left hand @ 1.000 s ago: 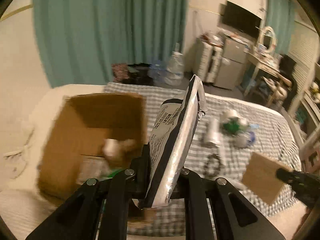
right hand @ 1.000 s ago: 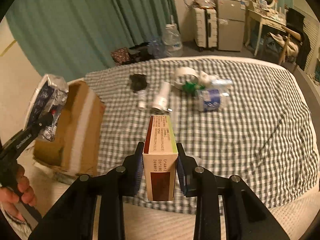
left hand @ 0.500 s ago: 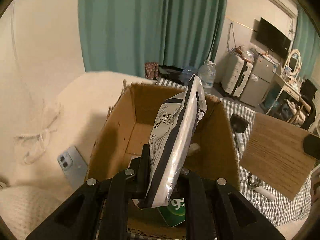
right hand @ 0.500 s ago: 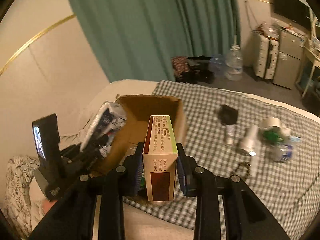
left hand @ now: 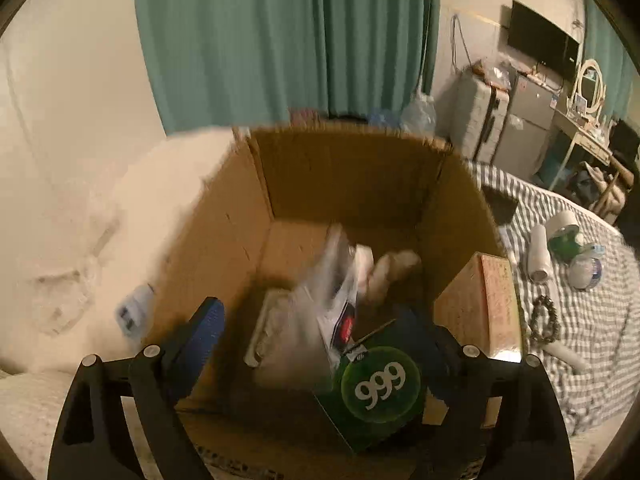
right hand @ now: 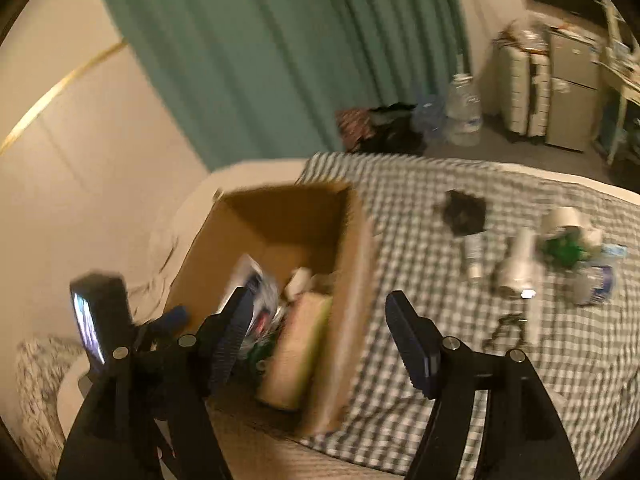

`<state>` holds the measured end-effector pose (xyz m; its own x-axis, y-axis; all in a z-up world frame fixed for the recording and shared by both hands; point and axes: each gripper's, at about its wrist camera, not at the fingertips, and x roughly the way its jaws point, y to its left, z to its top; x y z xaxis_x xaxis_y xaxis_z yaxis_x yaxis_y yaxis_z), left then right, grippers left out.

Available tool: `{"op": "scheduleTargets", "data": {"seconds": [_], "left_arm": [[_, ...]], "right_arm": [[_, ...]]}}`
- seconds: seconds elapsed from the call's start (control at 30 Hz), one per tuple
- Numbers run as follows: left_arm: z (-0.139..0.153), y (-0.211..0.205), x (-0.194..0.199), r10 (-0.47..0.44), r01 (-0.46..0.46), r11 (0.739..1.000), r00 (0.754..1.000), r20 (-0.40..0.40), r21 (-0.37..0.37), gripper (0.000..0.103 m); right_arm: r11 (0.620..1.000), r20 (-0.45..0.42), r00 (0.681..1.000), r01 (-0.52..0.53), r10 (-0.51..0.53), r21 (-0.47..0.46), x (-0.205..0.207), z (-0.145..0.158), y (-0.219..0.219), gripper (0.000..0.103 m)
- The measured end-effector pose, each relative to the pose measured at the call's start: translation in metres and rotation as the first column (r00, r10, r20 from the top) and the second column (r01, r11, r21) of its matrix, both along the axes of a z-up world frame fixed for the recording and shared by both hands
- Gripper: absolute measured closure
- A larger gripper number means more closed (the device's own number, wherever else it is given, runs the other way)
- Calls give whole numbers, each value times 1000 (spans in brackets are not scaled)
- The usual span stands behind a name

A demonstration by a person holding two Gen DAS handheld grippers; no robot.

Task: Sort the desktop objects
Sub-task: 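Carry the foil package and tan box into the cardboard box and release, then grasp the bead bracelet with the left gripper while the right grasps the swab jar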

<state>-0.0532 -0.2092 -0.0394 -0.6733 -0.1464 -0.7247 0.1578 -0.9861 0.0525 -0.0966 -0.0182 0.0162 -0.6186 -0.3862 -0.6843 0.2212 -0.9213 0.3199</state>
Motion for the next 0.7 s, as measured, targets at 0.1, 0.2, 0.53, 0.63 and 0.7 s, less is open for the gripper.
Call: {"op": "scheduleTargets", "data": {"seconds": [0.1,0.2,0.53,0.63,0.7], "left_arm": [[16,19,14,-36,35,999,999,-30,-20,6],[32,41,31,-64,65,998,996,-65,8,5],[53,168,48,-216,221,969,975,-59,109,0],[29,206,35,-232,231,969,973,-5,90,0],[12,225,28,-227,227,973,974,12,35,0]], "right_arm": [[994,-41,993,110,-110,6,16,18,50,28],[984,-101,979,174,-176,-23,41,37,103,15],[920,-76,924,381,-375,92,95,14,241,0],[914,17,916,399,-401,69,91,-23,268,0],[919,56,917,392,-395,49,87,-43,280,0]]}}
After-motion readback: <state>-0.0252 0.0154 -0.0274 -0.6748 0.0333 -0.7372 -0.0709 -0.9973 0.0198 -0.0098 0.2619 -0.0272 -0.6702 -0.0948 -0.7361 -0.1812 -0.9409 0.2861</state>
